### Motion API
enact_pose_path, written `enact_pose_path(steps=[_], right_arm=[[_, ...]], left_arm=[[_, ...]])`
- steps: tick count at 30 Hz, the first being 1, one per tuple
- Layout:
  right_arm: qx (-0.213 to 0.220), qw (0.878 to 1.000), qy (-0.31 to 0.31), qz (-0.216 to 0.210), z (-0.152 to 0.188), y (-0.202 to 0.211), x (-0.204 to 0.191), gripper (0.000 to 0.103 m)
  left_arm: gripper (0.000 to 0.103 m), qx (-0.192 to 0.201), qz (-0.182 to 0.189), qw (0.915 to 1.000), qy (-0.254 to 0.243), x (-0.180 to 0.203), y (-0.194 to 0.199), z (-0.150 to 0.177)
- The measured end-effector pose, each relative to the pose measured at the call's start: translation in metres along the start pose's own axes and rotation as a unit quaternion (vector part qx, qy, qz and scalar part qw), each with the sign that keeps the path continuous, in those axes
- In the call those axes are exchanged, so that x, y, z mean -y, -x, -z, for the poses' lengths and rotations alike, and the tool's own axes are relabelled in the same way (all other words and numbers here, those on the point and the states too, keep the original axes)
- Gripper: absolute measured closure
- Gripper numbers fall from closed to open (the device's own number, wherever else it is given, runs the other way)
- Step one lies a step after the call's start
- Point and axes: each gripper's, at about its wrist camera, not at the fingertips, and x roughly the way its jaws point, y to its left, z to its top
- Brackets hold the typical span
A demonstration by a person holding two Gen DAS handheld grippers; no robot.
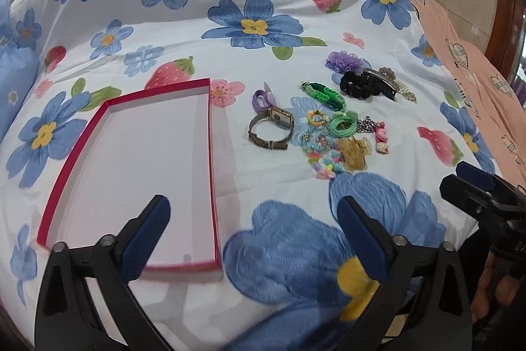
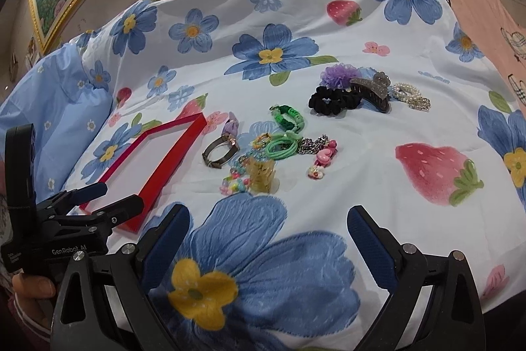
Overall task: Organize jewelry
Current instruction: 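Grasp the gold watch with the left tool while the right tool grasps the pink charm clip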
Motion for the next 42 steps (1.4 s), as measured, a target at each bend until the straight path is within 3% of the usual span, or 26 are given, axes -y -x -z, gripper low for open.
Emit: enact_pose_path(steps=[4,6,10,18,25,32,37,40,42], right_arm=[[0.000,1.000,-0.005,0.002,-0.011,-0.009,0.006,0.011],[-0.005,1.000,-0.006,0.002,-0.014,-0.015,0.008,0.019],[-0.020,1.000,-0.011,0.007,-0.021,-0.029,0.013,0.023],[-0.045,0.998,-0.026,0.028,-0.038,-0.061,0.028,0.044],[-0.078,0.996,-0.032,0.042,-0.044,-0.094,0.042,0.046],[-0.106,0.992,-0.036,0.049,-0.044,-0.118,0.053,0.056],[-0.113,0.991,-0.027,0.065,-0.045,-0.129,0.055,0.066],[-0.111,0.991,-0.017,0.078,-0.044,-0.129,0.055,0.079],[-0.110,0.991,-0.019,0.079,-0.044,-0.127,0.058,0.085]], left_arm=[[0.014,-0.017,0.011,0.9998,-0.007,-0.001,-0.015,-0.012],[0.020,-0.024,0.015,0.9995,-0.013,0.001,-0.022,-0.017],[0.024,-0.034,0.021,0.9990,-0.019,0.000,-0.034,-0.029],[0.036,-0.055,0.036,0.9977,-0.019,0.000,-0.064,-0.055],[0.039,-0.088,0.057,0.9945,-0.008,0.001,-0.102,-0.074],[0.046,-0.125,0.066,0.9898,-0.015,0.012,-0.140,-0.083],[0.069,-0.155,0.068,0.9854,-0.020,0.016,-0.159,-0.082],[0.081,-0.155,0.072,0.9850,-0.023,0.015,-0.160,-0.081],[0.097,-0.155,0.080,0.9845,-0.022,0.014,-0.160,-0.081]])
